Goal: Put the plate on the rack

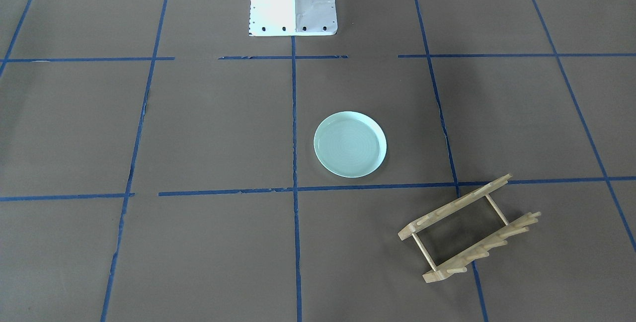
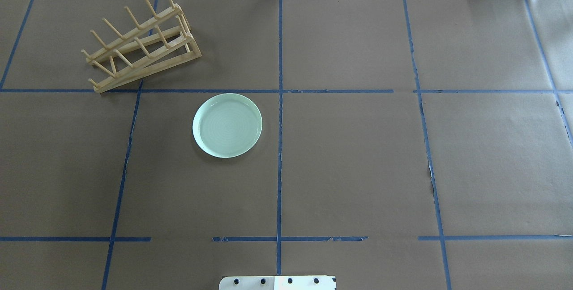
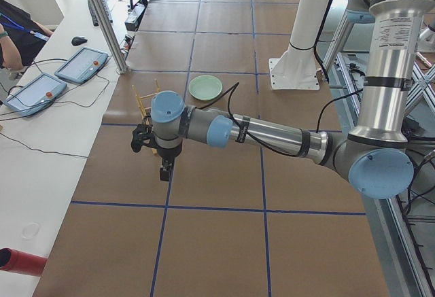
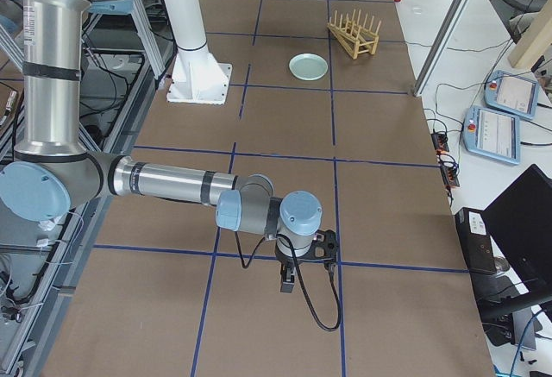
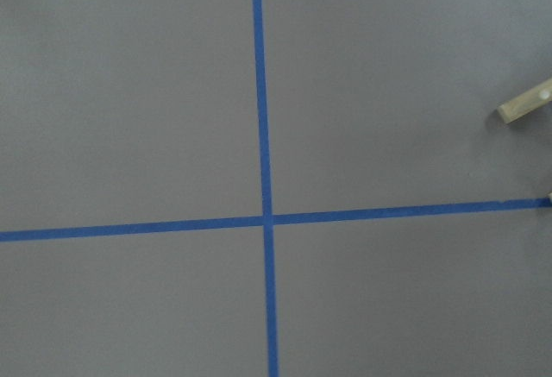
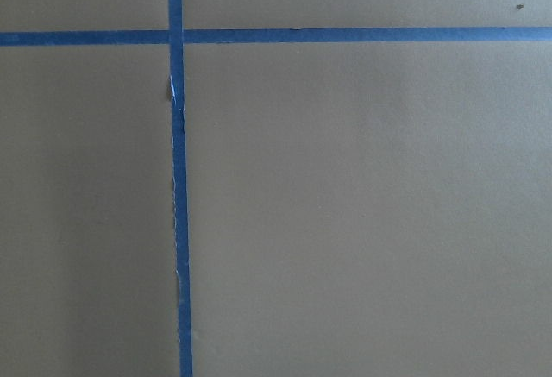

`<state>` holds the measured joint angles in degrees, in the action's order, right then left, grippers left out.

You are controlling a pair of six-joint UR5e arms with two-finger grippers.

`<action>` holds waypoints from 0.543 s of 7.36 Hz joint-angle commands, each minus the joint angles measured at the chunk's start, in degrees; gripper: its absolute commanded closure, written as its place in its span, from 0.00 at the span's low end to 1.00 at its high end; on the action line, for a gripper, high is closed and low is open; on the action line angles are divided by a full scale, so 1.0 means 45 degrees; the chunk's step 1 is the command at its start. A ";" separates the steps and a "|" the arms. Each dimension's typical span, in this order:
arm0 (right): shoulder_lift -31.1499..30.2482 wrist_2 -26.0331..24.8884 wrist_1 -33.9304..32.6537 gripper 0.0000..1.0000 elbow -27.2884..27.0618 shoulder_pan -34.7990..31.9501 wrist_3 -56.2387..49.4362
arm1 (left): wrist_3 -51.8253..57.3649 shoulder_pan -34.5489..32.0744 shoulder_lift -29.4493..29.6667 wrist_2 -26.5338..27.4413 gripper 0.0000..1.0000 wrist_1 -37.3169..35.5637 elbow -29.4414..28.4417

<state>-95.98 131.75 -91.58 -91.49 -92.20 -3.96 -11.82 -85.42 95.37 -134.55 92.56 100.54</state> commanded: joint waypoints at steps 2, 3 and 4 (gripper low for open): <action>0.0000 0.0000 -0.0019 0.00 0.0000 0.0000 0.0000 | -0.3258 0.2549 0.1399 -0.0002 0.00 -0.0431 0.1950; 0.0000 0.0000 0.0000 0.00 0.0000 0.0000 0.0000 | -0.4935 0.3737 0.2061 0.0076 0.00 -0.0433 0.2108; 0.0000 0.0000 0.0000 0.00 0.0000 0.0000 0.0000 | -0.6576 0.4522 0.2976 0.0734 0.00 -0.0452 0.2091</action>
<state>-95.98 131.75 -91.61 -91.49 -92.20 -3.95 -32.42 -70.12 104.32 -133.59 90.71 109.39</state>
